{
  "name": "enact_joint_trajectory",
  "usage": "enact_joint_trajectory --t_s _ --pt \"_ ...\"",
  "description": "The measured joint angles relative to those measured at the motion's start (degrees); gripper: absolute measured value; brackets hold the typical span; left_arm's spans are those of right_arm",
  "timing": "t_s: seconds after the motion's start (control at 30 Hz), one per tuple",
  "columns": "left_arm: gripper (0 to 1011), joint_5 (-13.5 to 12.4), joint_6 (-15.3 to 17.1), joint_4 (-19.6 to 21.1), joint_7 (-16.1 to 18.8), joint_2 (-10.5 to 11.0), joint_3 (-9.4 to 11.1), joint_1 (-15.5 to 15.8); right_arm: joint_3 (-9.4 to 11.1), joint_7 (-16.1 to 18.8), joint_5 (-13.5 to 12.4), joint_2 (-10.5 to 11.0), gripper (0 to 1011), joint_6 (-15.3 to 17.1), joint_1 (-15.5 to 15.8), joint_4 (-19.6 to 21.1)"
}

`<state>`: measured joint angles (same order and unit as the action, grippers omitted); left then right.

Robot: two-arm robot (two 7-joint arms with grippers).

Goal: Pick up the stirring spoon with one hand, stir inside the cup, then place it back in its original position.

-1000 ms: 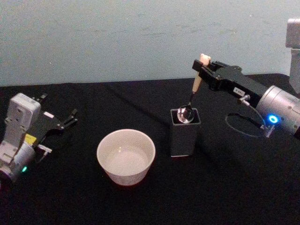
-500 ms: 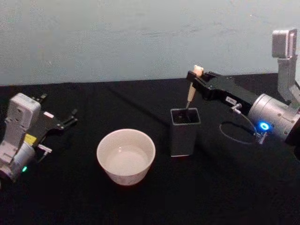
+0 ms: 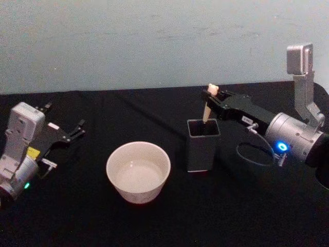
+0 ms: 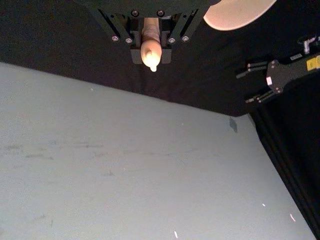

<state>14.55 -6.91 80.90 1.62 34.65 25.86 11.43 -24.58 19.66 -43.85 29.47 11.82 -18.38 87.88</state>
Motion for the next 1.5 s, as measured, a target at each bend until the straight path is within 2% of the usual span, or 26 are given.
enact_joint_trajectory --t_s 0.67,1.5 --pt "1001 0.0 0.0 0.0 0.0 0.0 0.0 0.0 0.8 -0.8 -0.4 -0.1 227 1.5 2.5 0.0" --pt "1001 0.0 0.0 0.0 0.0 0.0 0.0 0.0 1.6 -2.0 -1.0 0.4 227 2.4 3.9 1.0"
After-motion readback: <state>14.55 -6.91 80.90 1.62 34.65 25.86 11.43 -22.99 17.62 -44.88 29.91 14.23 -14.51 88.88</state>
